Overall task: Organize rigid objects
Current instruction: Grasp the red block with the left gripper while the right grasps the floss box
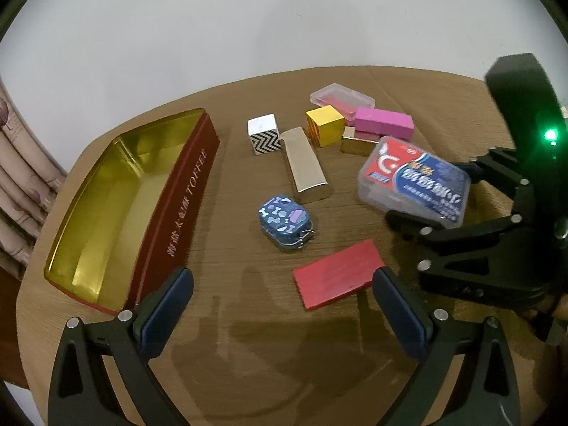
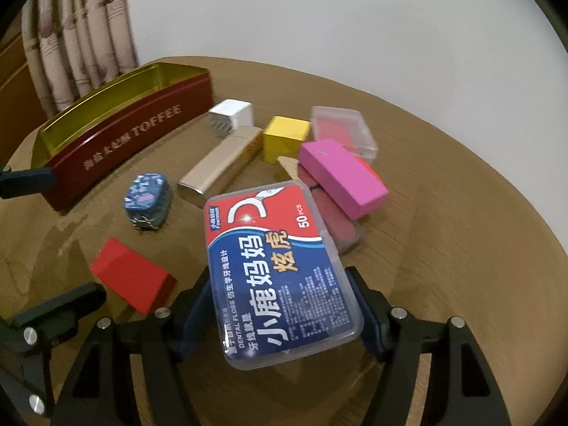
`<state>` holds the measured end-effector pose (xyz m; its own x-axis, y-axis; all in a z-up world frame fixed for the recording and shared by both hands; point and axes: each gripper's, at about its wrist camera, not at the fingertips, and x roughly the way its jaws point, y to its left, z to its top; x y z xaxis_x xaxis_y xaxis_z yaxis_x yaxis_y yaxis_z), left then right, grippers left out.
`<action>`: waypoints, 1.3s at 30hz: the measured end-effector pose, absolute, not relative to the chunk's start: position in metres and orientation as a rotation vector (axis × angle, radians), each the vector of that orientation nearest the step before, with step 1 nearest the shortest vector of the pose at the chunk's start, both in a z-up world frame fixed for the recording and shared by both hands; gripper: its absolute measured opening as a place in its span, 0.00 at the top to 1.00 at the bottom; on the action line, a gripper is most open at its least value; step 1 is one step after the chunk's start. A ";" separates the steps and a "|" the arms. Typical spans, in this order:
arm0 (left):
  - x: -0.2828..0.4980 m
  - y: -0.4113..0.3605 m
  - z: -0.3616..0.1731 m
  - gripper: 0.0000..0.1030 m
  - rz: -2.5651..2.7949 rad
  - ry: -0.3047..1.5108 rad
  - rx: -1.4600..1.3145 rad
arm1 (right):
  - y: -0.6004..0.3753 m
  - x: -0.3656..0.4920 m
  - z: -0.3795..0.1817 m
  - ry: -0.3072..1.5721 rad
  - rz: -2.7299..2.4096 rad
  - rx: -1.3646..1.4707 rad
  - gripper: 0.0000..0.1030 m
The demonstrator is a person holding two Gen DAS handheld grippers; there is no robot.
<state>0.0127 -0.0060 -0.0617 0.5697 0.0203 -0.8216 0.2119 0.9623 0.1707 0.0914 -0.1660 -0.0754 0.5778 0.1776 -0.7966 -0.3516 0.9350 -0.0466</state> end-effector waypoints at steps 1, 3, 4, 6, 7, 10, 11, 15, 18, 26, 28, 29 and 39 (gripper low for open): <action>0.013 -0.007 -0.063 0.02 -0.117 0.965 0.258 | -0.171 0.089 -0.075 0.903 0.290 -0.204 0.30; 0.012 -0.010 -0.064 0.02 -0.119 0.967 0.252 | -0.180 0.088 -0.076 0.903 0.250 -0.191 0.30; 0.013 -0.011 -0.065 0.02 -0.120 0.970 0.251 | -0.185 0.087 -0.076 0.902 0.222 -0.186 0.30; 0.012 -0.014 -0.067 0.02 -0.124 0.966 0.252 | -0.194 0.089 -0.079 0.900 0.180 -0.175 0.31; 0.012 -0.015 -0.068 0.02 -0.125 0.965 0.253 | -0.203 0.089 -0.079 0.899 0.147 -0.167 0.31; 0.012 -0.016 -0.070 0.02 -0.130 0.969 0.243 | -0.223 0.092 -0.081 0.897 0.079 -0.130 0.31; 0.013 -0.016 -0.072 0.02 -0.130 0.971 0.239 | -0.230 0.093 -0.083 0.900 0.078 -0.104 0.31; 0.019 -0.017 -0.077 0.02 -0.124 0.985 0.231 | -0.229 0.095 -0.085 0.892 0.069 -0.088 0.31; 0.021 -0.020 -0.080 0.02 -0.129 0.989 0.227 | -0.226 0.095 -0.086 0.888 0.064 -0.087 0.31; 0.028 -0.021 -0.094 0.05 -0.130 1.040 0.171 | -0.232 0.093 -0.089 0.885 0.068 -0.062 0.31; 0.031 -0.020 -0.095 0.05 -0.130 1.050 0.157 | -0.242 0.082 -0.086 0.883 0.067 -0.062 0.31; 0.032 -0.019 -0.096 0.06 -0.131 1.048 0.145 | -0.242 0.082 -0.086 0.882 0.067 -0.062 0.31; 0.025 -0.021 -0.091 0.41 -0.214 1.021 0.134 | -0.243 0.081 -0.084 0.884 0.067 -0.060 0.31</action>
<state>0.0252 -0.0214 -0.0908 0.5043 -0.1144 -0.8559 0.2387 0.9710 0.0109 0.0814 -0.2427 -0.0840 0.6322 0.0336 -0.7741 -0.0830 0.9962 -0.0246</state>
